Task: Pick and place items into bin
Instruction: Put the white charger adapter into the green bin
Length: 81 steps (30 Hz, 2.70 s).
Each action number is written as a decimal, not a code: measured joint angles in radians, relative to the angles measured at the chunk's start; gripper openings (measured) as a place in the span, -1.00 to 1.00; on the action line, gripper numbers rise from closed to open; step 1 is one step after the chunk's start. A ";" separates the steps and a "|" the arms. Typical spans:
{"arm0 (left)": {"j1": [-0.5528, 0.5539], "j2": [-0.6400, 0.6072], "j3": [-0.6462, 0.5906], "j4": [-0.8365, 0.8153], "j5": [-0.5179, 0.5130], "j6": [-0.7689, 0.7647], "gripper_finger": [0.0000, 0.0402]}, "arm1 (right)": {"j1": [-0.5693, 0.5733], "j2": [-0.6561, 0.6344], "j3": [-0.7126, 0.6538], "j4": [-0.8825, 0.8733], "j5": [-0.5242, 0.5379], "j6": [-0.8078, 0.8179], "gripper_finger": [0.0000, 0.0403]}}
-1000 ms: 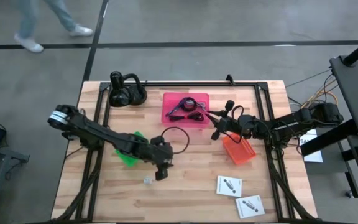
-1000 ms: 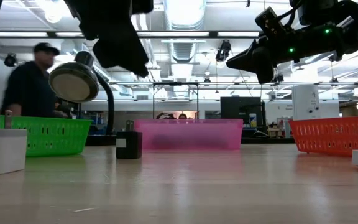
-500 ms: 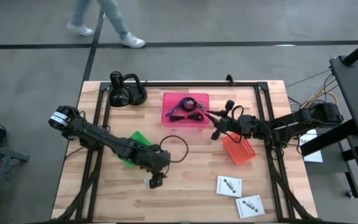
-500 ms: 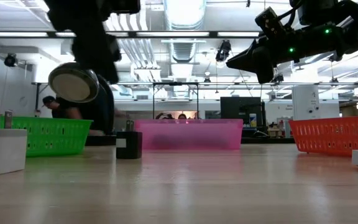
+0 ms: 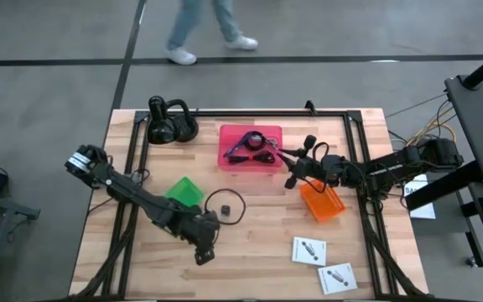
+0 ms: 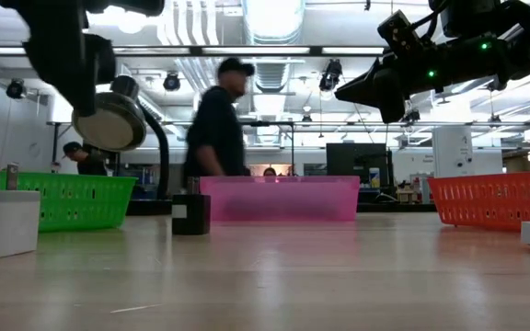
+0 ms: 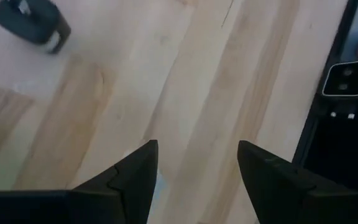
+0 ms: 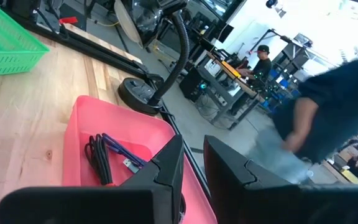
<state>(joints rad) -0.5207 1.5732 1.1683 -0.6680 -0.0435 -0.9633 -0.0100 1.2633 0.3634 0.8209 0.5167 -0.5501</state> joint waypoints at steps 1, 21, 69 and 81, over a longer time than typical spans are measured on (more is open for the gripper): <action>-0.009 0.013 0.014 -0.017 -0.003 -0.006 0.02 | 0.000 0.000 0.000 0.000 0.000 0.000 -0.74; -0.064 0.363 0.420 -0.547 -0.027 0.159 0.02 | -0.002 0.000 0.000 -0.001 0.000 0.001 -0.74; -0.074 0.366 0.212 -0.335 -0.078 0.322 0.02 | -0.002 0.000 0.000 -0.001 0.000 -0.003 -0.74; -0.074 0.369 0.198 -0.334 -0.065 0.320 0.02 | -0.002 0.000 0.000 -0.001 0.000 -0.003 -0.74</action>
<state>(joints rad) -0.5945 1.9423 1.3660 -1.0021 -0.1087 -0.6435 -0.0120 1.2636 0.3634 0.8200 0.5167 -0.5526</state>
